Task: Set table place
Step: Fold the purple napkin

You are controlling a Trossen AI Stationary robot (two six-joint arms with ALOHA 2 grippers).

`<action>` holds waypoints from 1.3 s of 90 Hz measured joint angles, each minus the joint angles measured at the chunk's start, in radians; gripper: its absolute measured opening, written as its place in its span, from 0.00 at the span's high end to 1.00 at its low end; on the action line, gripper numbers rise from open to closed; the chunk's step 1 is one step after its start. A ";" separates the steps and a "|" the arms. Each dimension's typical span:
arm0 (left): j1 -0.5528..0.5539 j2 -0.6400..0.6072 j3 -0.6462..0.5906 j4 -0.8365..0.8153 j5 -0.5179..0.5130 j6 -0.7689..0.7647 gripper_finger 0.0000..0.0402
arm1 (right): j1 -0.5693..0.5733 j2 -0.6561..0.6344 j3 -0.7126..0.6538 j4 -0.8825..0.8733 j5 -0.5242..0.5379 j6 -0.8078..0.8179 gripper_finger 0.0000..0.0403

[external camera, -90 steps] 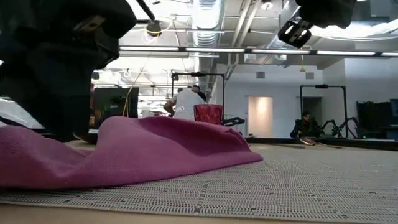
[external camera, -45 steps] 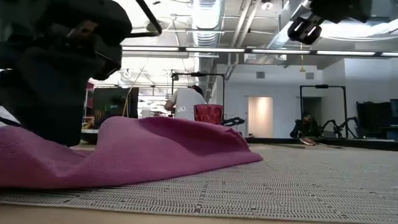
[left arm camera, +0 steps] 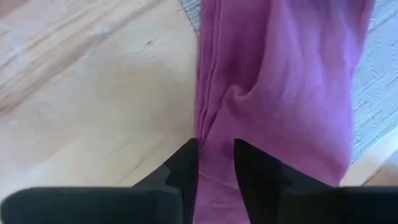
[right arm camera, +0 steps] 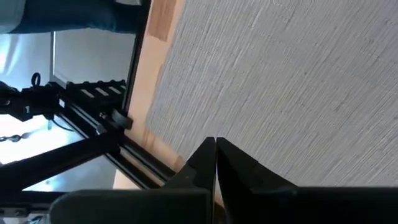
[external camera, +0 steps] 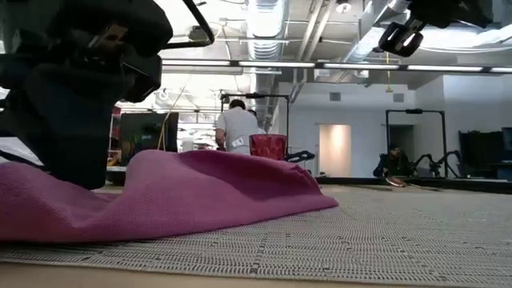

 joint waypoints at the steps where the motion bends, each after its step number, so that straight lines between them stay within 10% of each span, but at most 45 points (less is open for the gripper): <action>1: 0.000 0.000 0.000 0.000 0.000 0.000 0.84 | 0.000 0.000 0.000 0.000 0.000 0.000 1.00; 28: 0.000 0.000 -0.051 0.090 0.061 -0.017 0.99 | 0.010 -0.006 0.000 -0.022 0.000 0.007 1.00; 117: -0.083 0.000 0.177 0.024 0.113 -0.235 1.00 | 0.045 -0.027 0.000 -0.026 0.018 0.008 1.00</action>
